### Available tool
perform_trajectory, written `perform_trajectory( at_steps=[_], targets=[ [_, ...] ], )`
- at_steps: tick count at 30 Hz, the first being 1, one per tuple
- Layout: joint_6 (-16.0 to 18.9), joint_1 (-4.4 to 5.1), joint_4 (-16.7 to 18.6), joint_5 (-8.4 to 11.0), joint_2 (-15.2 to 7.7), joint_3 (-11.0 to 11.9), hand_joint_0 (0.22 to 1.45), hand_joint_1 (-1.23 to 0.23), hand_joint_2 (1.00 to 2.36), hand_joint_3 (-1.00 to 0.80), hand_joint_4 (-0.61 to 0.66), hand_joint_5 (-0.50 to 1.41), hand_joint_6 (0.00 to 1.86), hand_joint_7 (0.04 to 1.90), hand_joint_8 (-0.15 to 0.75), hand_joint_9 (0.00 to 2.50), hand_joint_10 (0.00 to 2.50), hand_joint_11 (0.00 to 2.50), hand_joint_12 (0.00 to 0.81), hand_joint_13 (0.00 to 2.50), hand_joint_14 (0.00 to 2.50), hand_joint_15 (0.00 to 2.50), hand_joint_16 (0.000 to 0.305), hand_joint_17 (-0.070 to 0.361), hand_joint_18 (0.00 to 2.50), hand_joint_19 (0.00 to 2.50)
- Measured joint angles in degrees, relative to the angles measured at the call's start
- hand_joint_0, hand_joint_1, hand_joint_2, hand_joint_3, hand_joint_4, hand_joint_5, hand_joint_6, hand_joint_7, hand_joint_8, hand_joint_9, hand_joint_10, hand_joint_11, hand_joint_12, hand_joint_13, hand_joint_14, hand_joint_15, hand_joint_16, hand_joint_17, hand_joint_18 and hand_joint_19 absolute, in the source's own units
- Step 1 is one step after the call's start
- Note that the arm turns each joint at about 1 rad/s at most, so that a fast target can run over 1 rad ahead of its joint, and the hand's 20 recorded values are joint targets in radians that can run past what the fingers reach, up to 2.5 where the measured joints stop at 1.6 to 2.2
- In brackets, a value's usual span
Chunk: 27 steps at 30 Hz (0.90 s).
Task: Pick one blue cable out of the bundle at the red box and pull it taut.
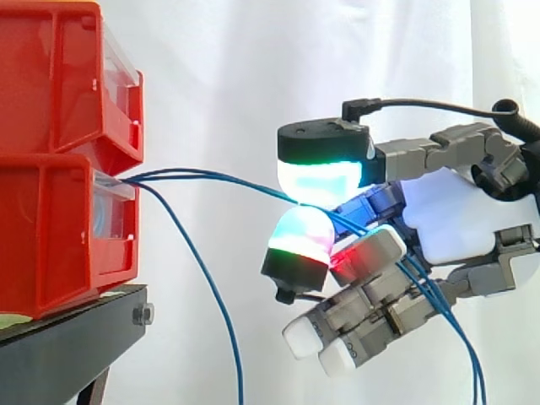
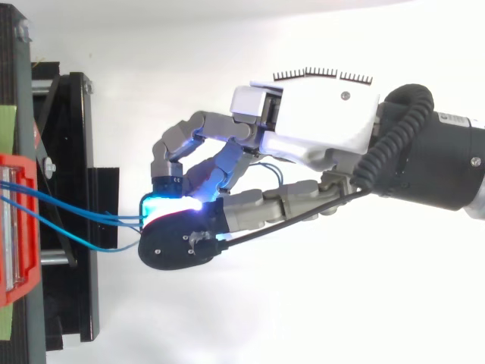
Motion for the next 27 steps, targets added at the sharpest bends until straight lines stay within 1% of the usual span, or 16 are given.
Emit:
perform_trajectory(
  at_steps=[4, 7, 9, 10, 11, 16, 21, 22, 23, 27],
  targets=[
    [0.0, -0.05, -0.4, 0.01, 0.0, 0.9, 0.64, -0.82, 1.02, 0.05, 0.0, -0.15, 0.91, 1.13, 0.345, 1.21, 0.01, 1.43, 0.379, 0.71, 0.01, 0.39, 0.059, 0.132, 0.6, 0.3],
    [0.0, -0.06, -1.6, 0.0, 0.0, 1.7, 0.66, -0.84, 1.02, 0.07, -0.04, -0.15, 0.91, 1.17, 0.337, 1.2, 0.01, 1.44, 0.371, 0.71, 0.01, 0.38, 0.057, 0.129, 0.6, 0.3],
    [0.0, -0.06, -2.5, -0.01, 0.0, 2.1, 0.67, -0.85, 1.02, 0.08, -0.07, -0.15, 0.91, 1.25, 0.326, 1.2, 0.01, 1.46, 0.362, 0.71, 0.02, 0.39, 0.056, 0.126, 0.6, 0.31],
    [0.0, -0.07, -3.0, -0.04, 0.0, 2.3, 0.68, -0.86, 1.02, 0.09, -0.06, -0.16, 0.91, 1.35, 0.324, 1.2, 0.01, 1.45, 0.358, 0.71, 0.02, 0.39, 0.056, 0.125, 0.6, 0.31],
    [0.0, -0.06, -3.3, -0.06, 0.0, 2.4, 0.69, -0.87, 1.02, 0.09, -0.06, -0.16, 0.92, 1.37, 0.314, 1.19, 0.01, 1.47, 0.354, 0.71, 0.02, 0.39, 0.055, 0.123, 0.59, 0.31],
    [0.0, -0.11, -4.6, -0.15, 0.0, 3.0, 0.7, -0.87, 1.02, 0.04, -0.09, -0.17, 0.93, 1.32, 0.303, 1.18, 0.01, 1.48, 0.347, 0.7, 0.02, 0.39, 0.053, 0.12, 0.58, 0.3],
    [-0.1, -0.28, -5.1, -0.19, 0.0, 3.2, 0.74, -0.9, 1.02, -0.09, -0.13, -0.18, 0.92, 1.28, 0.282, 1.13, 0.01, 1.46, 0.344, 0.66, 0.02, 0.38, 0.052, 0.117, 0.55, 0.28],
    [-0.1, -0.31, -5.1, -0.19, 0.0, 3.2, 0.75, -0.92, 1.02, -0.12, -0.1, -0.18, 0.92, 1.32, 0.283, 1.12, 0.01, 1.45, 0.341, 0.66, 0.02, 0.38, 0.052, 0.117, 0.54, 0.28],
    [-0.1, -0.34, -5.1, -0.19, 0.0, 3.2, 0.76, -0.92, 1.02, -0.15, -0.09, -0.18, 0.92, 1.33, 0.275, 1.12, 0.01, 1.44, 0.341, 0.65, 0.02, 0.38, 0.052, 0.117, 0.53, 0.28],
    [-0.2, -0.46, -5.2, -0.19, 0.0, 3.2, 0.78, -0.93, 1.02, -0.24, -0.11, -0.18, 0.92, 1.25, 0.271, 1.09, 0.01, 1.41, 0.335, 0.63, 0.01, 0.36, 0.051, 0.116, 0.52, 0.26]
  ],
)
